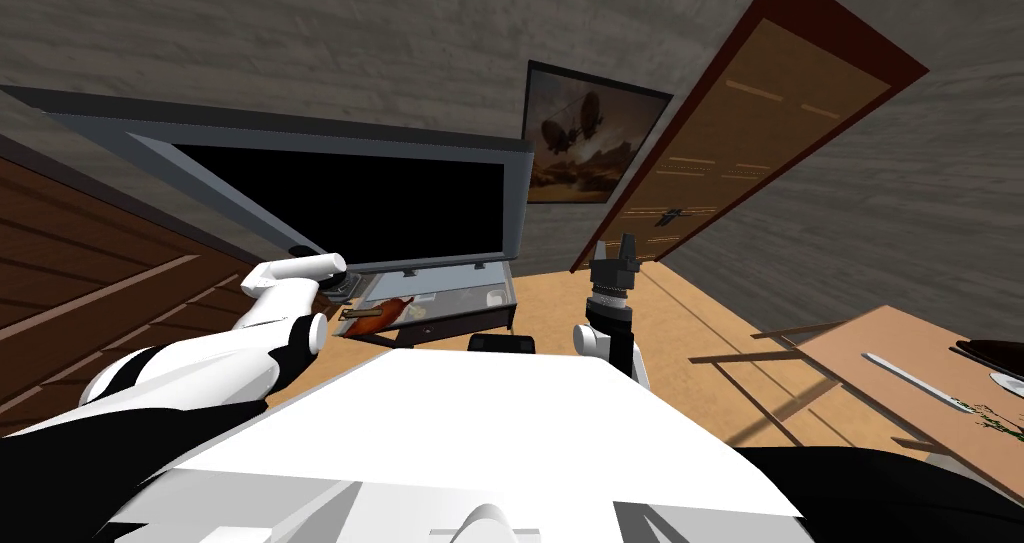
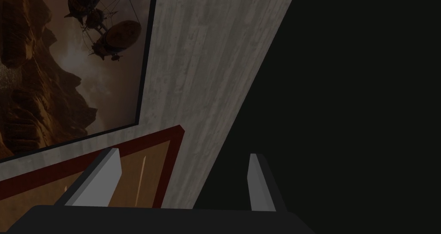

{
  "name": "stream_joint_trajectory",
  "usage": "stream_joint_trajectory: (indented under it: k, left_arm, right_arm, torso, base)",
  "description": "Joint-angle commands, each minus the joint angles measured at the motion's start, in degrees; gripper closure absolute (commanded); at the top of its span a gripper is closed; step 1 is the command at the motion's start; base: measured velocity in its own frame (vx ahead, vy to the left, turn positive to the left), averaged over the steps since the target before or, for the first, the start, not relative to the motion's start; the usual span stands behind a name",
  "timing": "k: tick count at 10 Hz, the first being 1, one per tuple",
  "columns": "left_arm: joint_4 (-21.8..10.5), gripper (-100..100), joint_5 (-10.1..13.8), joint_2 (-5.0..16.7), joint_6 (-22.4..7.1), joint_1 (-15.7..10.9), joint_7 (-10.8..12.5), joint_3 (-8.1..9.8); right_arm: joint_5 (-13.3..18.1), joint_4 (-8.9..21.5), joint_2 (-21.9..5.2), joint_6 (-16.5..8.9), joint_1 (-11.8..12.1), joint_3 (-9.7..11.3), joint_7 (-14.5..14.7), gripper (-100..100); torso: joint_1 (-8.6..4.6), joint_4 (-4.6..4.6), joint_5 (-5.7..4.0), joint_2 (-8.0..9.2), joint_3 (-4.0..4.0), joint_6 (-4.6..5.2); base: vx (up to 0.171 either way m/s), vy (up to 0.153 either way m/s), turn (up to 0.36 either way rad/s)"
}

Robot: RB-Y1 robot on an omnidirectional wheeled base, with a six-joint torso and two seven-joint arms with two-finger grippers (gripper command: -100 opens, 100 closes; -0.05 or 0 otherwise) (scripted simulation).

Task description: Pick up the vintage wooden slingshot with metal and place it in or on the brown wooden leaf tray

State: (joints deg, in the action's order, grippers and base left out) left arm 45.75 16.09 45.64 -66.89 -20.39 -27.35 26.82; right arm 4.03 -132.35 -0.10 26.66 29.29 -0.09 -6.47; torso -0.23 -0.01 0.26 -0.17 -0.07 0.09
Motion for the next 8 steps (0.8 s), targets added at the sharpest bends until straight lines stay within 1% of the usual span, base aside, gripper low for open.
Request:
stream_joint_trajectory:
  k: [1, 2, 5, 6, 7, 8]
  left_arm:
    - [1.1, -100, 0.26, 0.77, -1.78, -0.08, -0.5, 0.53]
    - [1.89, -100, 0.52, 1.65, -3.36, -0.37, -1.03, 1.03]
    - [3.07, -100, 0.91, 2.98, -5.72, -0.8, -1.82, 1.79]
    - [3.86, -100, 1.17, 3.86, -7.3, -1.09, -2.35, 2.29]
    - [2.7, -100, 1.04, 3.63, -6.07, -1.35, -2.19, 1.94]
    - [2.68, 0, 1.07, 3.76, -6.31, -1.43, -2.35, 1.99]
  right_arm:
    - [0.0, 0.0, 0.0, 0.0, 0.0, 0.0, 0.0, 0]
    - [0.0, 0.0, 0.0, 0.0, 0.0, 0.0, 0.0, 0]
    - [0.0, 0.0, 0.0, 0.0, 0.0, 0.0, 0.0, 0]
    - [0.0, 0.0, 0.0, 0.0, 0.0, 0.0, 0.0, 0]
    - [0.0, 0.0, 0.0, 0.0, 0.0, 0.0, 0.0, 0]
    - [0.0, 0.0, 0.0, 0.0, 0.0, 0.0, 0.0, 0]
  torso:
    - [0.0, 0.0, 0.0, 0.0, 0.0, 0.0]
    - [0.0, 0.0, 0.0, 0.0, 0.0, 0.0]
    - [0.0, 0.0, 0.01, 0.01, 0.0, 0.0]
    - [-0.01, 0.0, 0.01, 0.0, 0.0, 0.0]
    - [-0.02, 0.0, -0.01, -0.01, 0.0, 0.0]
    - [0.0, -0.01, 0.02, 0.0, 0.0, 0.01]
  base:
    - [0.004, -0.005, 0.015]
    - [0.005, -0.007, 0.019]
    - [0.003, -0.004, 0.01]
    - [0.007, -0.01, 0.029]
    - [0.0, 0.0, 0.0]
    - [0.0, 0.0, 0.0]
